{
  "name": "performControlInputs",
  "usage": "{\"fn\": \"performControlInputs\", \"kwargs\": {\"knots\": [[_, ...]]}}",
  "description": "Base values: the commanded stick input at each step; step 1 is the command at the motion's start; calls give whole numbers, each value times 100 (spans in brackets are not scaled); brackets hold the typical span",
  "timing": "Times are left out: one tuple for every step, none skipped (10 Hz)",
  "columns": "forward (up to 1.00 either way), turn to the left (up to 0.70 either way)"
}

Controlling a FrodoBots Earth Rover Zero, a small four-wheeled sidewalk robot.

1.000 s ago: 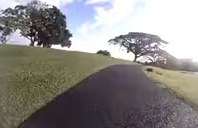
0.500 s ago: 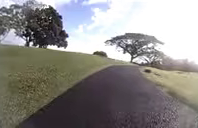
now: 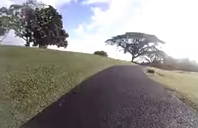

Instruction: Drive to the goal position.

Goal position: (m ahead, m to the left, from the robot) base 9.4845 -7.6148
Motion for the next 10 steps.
{"fn": "performControlInputs", "kwargs": {"knots": [[60,0],[60,-1],[60,-9],[60,-15],[60,-15],[60,-15],[60,-15],[60,-15],[60,-15],[60,-15]]}}
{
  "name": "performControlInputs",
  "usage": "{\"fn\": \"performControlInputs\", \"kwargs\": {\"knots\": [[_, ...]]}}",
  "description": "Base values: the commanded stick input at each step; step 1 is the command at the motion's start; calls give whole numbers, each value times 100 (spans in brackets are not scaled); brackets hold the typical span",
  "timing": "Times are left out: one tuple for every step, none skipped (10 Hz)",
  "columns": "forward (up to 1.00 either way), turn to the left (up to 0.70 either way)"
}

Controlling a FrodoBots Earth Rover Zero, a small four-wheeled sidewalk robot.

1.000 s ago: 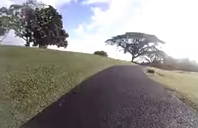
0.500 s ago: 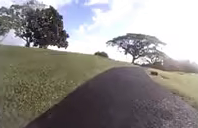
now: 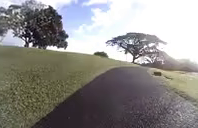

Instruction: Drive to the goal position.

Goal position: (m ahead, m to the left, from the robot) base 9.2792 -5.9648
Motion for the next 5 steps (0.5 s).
{"fn": "performControlInputs", "kwargs": {"knots": [[60,-15],[60,-15],[60,-15],[60,-15],[60,-15]]}}
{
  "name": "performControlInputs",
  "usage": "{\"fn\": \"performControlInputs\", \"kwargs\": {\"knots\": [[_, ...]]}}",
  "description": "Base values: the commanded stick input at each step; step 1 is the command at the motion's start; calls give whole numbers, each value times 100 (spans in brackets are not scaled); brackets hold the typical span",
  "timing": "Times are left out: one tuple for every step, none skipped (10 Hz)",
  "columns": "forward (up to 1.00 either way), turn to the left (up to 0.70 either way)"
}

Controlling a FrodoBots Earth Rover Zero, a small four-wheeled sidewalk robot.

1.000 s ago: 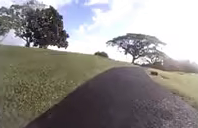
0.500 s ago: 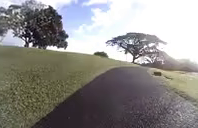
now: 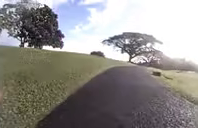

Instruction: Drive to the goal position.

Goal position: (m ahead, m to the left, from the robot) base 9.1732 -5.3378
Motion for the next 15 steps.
{"fn": "performControlInputs", "kwargs": {"knots": [[60,-15],[60,-15],[60,-15],[60,-9],[60,-2],[60,0],[60,0],[60,0],[60,0],[60,0],[60,0],[60,0],[60,0],[60,0],[60,0]]}}
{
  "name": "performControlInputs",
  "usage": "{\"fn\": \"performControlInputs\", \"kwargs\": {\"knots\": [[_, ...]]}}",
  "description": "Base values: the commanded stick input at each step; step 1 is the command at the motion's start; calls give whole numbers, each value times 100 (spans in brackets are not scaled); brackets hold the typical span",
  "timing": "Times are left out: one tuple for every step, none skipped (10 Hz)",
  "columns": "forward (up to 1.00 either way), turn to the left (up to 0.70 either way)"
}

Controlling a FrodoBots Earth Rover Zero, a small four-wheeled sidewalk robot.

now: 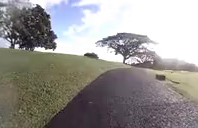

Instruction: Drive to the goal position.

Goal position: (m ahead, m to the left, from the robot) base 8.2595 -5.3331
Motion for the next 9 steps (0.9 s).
{"fn": "performControlInputs", "kwargs": {"knots": [[60,0],[60,0],[60,0],[60,0],[60,-5],[60,-15],[60,-15],[60,-15],[60,-15]]}}
